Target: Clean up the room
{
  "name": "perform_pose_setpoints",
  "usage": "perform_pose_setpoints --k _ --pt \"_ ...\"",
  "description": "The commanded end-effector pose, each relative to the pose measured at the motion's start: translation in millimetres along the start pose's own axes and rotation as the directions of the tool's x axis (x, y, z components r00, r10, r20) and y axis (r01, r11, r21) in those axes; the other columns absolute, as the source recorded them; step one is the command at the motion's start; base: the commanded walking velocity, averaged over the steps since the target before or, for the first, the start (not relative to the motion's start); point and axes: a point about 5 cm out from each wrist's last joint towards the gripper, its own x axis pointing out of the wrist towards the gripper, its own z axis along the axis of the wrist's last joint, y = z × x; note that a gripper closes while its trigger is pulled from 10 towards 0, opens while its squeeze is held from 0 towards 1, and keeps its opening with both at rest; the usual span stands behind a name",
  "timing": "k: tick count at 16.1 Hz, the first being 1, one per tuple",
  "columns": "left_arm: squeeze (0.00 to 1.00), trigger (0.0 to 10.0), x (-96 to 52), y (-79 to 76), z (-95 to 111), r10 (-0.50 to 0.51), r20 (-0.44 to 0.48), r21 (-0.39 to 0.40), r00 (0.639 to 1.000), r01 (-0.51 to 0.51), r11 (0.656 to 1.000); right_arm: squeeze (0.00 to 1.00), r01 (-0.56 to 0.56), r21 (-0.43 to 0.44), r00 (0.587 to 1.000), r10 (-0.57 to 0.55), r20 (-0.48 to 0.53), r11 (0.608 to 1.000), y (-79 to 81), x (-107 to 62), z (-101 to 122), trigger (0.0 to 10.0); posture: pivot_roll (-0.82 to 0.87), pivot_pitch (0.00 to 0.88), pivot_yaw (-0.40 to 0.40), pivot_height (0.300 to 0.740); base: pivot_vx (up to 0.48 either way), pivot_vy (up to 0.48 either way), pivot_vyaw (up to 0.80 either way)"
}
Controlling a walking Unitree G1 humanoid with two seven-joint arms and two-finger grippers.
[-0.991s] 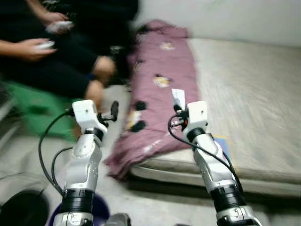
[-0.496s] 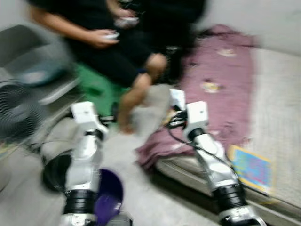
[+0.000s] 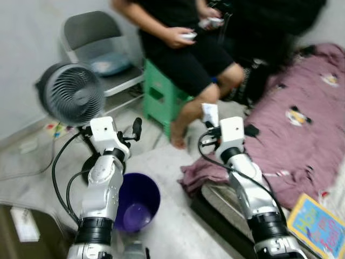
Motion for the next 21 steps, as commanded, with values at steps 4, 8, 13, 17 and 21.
perform_pose_setpoints --k 4,8,13,17,21 --pt "0.0 10.0 0.7 3.8 1.9 0.015 0.005 0.016 1.0 -0.015 1.0 0.0 -0.023 0.004 1.0 0.023 0.016 1.0 6.7 2.5 4.0 10.0 0.0 0.0 -0.001 0.74 0.0 0.0 0.8" --pt "0.0 10.0 1.2 3.3 3.5 0.013 0.012 0.003 1.0 -0.013 1.0 0.0 -0.022 0.008 1.0 0.022 0.016 1.0 5.9 3.4 4.9 10.0 0.0 0.0 -0.003 0.74 0.0 0.0 0.75" --pt "0.0 10.0 2.0 3.2 4.0 0.011 0.011 -0.003 1.0 -0.011 1.0 0.0 -0.019 0.007 1.0 0.019 0.021 1.0 5.6 3.9 5.9 10.0 -0.01 0.0 -0.002 0.74 0.0 0.0 0.76" --pt "0.0 10.0 1.9 1.2 4.4 -0.005 0.016 -0.007 1.0 0.006 1.0 0.0 -0.015 0.011 1.0 0.015 0.019 1.0 4.4 3.8 5.4 10.0 -0.01 0.0 -0.001 0.74 0.0 0.0 0.0" --pt "0.0 10.0 1.3 -1.2 5.7 -0.029 0.028 -0.012 0.999 0.029 1.0 0.0 -0.016 0.002 1.0 0.016 0.019 1.0 4.6 3.8 5.8 10.0 -0.01 0.0 -0.001 0.74 0.068 0.0 0.2"
